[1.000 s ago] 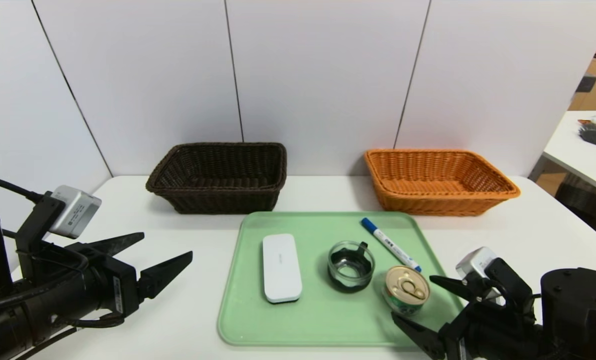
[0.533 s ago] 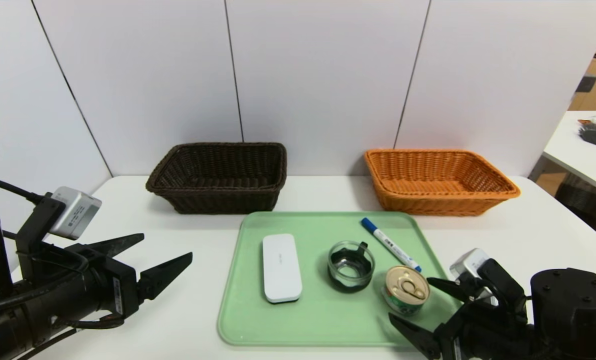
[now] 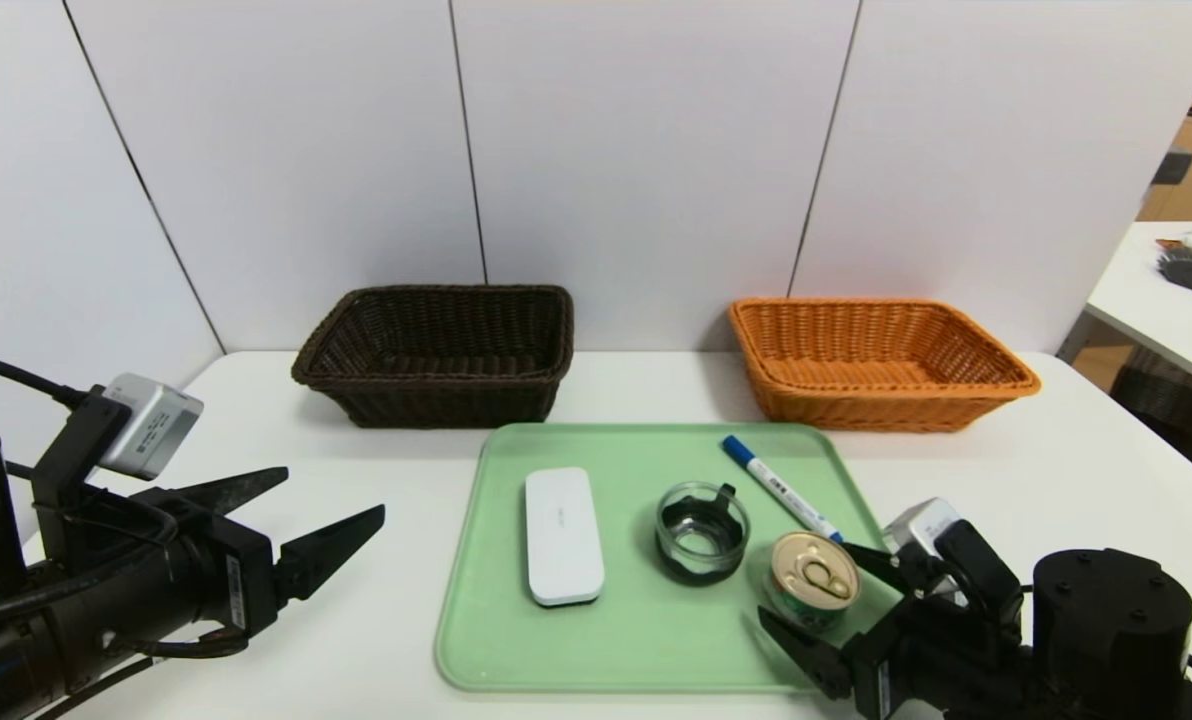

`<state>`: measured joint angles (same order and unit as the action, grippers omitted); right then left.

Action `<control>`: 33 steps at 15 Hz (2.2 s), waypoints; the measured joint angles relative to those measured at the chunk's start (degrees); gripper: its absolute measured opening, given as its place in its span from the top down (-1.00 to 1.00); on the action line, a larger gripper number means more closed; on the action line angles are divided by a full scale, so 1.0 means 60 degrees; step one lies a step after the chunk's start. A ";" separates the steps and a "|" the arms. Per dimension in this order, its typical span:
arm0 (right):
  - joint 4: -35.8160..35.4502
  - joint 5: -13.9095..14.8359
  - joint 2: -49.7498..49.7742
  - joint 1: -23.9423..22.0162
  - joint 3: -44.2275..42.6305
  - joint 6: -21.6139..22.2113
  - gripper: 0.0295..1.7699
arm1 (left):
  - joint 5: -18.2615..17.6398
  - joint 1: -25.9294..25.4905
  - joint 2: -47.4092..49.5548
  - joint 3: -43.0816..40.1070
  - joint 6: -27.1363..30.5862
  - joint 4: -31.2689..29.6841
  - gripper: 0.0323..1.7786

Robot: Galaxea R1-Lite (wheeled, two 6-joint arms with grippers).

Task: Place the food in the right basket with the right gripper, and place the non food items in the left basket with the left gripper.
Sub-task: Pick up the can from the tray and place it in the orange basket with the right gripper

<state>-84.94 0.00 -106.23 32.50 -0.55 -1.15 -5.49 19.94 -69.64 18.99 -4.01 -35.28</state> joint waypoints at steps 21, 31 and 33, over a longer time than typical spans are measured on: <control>-0.0069 0.0280 -0.0414 -0.0120 -0.0289 0.0313 -0.93 | -0.0012 0.0000 -0.0073 -0.0047 -0.0010 0.0000 -0.90; -0.0083 0.0289 -0.0354 -0.0057 -0.0280 0.0309 -0.10 | -0.0018 0.0000 -0.0051 -0.0120 0.0000 0.0000 -0.90; -0.0079 0.0317 -0.0244 -0.0024 -0.0321 0.0309 -0.10 | -0.0018 0.0000 -0.0039 -0.0140 0.0004 0.0004 -0.90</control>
<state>-85.42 1.90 -107.69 32.35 -2.47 0.71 -5.60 19.94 -69.88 18.15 -3.99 -35.26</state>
